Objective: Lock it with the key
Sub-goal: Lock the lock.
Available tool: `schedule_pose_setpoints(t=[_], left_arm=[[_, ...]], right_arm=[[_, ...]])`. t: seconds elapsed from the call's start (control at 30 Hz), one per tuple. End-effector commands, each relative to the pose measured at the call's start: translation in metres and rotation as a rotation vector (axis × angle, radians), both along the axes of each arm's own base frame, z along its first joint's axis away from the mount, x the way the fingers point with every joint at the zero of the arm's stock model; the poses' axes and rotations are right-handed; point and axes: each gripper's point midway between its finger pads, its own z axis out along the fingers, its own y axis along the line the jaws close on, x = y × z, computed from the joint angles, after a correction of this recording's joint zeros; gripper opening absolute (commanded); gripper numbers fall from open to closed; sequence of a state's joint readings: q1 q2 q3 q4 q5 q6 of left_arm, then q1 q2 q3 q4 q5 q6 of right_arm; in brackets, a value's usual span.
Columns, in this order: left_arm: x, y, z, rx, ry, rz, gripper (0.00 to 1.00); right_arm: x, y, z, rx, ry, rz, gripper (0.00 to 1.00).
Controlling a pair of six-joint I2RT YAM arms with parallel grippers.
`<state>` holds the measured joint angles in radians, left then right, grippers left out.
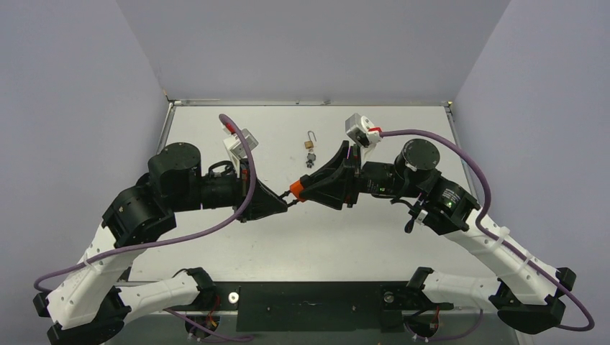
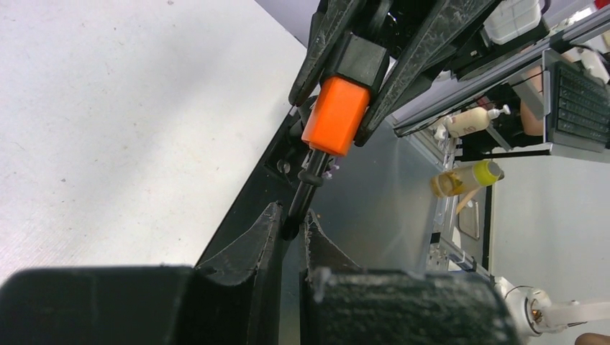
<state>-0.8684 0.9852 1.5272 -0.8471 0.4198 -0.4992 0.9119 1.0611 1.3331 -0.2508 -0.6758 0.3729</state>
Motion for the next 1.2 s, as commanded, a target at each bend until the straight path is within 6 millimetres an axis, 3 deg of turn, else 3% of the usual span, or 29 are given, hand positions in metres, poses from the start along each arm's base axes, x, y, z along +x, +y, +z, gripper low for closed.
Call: schedule_pose_setpoints(t=[0.0,0.2,0.47,0.83,0.97,1.17], left_arm=[[0.021,-0.021,0.104,-0.382,-0.190,0.011,0.00],[0.022,-0.022,0.112,-0.421,-0.178,-0.013,0.00],[0.043,-0.030,0.108,-0.402,-0.166,0.055,0.00],[0.064,-0.022,0.151,-0.437,-0.245,0.164,0.00],[0.063,-0.025,0.166,-0.470,-0.255,0.135,0.00],[0.044,-0.037,0.185,-0.572,-0.236,0.002,0.00]], right_arm=[[-0.020,0.020,-0.044,-0.108,0.046,0.129,0.00],[-0.020,0.022,-0.048,-0.114,0.047,0.131,0.00],[-0.022,0.026,-0.060,-0.140,0.062,0.124,0.00],[-0.025,0.030,-0.095,-0.230,0.085,0.109,0.00],[-0.025,0.029,-0.103,-0.249,0.088,0.105,0.00],[-0.021,0.031,-0.114,-0.261,0.099,0.101,0.00]])
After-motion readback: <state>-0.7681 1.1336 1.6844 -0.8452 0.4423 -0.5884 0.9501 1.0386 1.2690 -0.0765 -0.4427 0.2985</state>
